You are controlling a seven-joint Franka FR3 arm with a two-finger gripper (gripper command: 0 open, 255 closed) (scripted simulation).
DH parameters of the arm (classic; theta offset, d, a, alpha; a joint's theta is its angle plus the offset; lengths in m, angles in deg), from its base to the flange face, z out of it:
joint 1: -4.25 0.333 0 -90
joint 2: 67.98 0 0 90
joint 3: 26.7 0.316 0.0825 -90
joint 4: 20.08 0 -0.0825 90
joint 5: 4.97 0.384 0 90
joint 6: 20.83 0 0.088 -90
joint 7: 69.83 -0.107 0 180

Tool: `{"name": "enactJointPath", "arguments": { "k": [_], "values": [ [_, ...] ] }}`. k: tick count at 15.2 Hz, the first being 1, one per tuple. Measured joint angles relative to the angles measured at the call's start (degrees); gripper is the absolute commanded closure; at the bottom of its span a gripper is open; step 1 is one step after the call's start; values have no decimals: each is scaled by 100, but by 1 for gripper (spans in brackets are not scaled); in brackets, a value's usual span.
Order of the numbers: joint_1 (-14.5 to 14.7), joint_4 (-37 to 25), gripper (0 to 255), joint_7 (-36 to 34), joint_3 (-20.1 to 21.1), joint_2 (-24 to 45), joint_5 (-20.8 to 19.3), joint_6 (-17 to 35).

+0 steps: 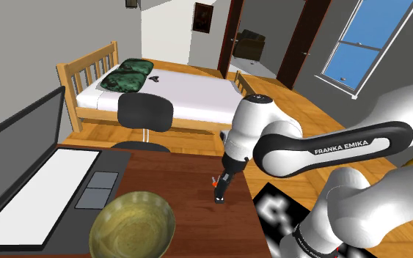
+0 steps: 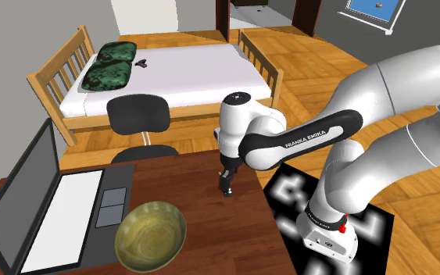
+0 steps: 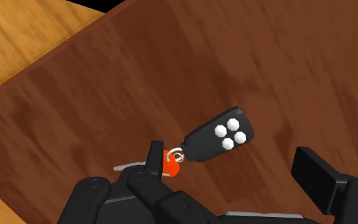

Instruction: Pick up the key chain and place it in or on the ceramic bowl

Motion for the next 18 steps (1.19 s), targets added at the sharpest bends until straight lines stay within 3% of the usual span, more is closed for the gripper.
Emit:
{"name": "enactJointPath", "arguments": {
  "k": [6, 13, 14, 18],
  "values": [
    [13, 224, 0, -23, 115, 396, 54, 622],
    [15, 267, 0, -21, 126, 444, 62, 714],
    [15, 267, 255, -21, 126, 444, 62, 714],
    [15, 267, 255, -21, 126, 444, 62, 714]
  ]
}}
